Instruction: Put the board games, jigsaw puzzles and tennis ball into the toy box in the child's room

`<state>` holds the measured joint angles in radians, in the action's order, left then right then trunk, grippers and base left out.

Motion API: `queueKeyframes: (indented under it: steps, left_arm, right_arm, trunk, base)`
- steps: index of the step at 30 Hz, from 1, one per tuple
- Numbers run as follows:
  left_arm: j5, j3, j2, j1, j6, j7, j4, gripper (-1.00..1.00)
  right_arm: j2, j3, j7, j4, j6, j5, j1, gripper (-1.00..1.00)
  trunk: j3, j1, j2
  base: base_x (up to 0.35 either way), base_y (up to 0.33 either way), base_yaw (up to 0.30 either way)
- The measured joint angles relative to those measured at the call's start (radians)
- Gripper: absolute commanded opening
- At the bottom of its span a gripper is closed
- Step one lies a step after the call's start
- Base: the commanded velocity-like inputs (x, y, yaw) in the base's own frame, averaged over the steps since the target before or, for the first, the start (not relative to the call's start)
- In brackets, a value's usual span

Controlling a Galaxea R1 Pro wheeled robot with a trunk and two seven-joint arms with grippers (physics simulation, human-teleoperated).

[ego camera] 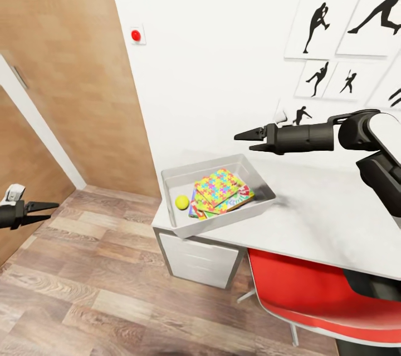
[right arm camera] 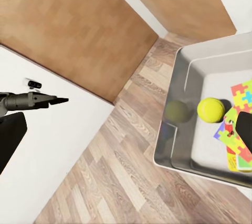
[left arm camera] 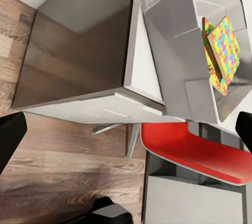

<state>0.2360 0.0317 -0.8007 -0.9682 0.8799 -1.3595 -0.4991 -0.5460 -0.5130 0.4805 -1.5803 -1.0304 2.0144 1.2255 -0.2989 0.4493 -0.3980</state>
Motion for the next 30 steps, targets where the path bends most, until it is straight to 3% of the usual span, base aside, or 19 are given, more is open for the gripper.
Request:
queueKeyframes:
  steps: [13,30]
  left_arm:
    - [-0.065,0.000,0.002,0.000,0.000,0.002,0.003,1.00]
    - [-0.076,0.000,0.001,0.000,0.000,0.002,0.011,1.00]
  right_arm:
    - [0.001,-0.001,-0.001,0.000,0.003,0.002,0.000,1.00]
    - [0.002,-0.004,-0.001,0.000,0.028,0.005,-0.017,1.00]
  trunk:
    - [0.021,0.000,0.000]
    - [0.050,0.000,0.000]
  base:
    - [0.000,0.000,0.000]
    - [-0.039,0.008,0.000]
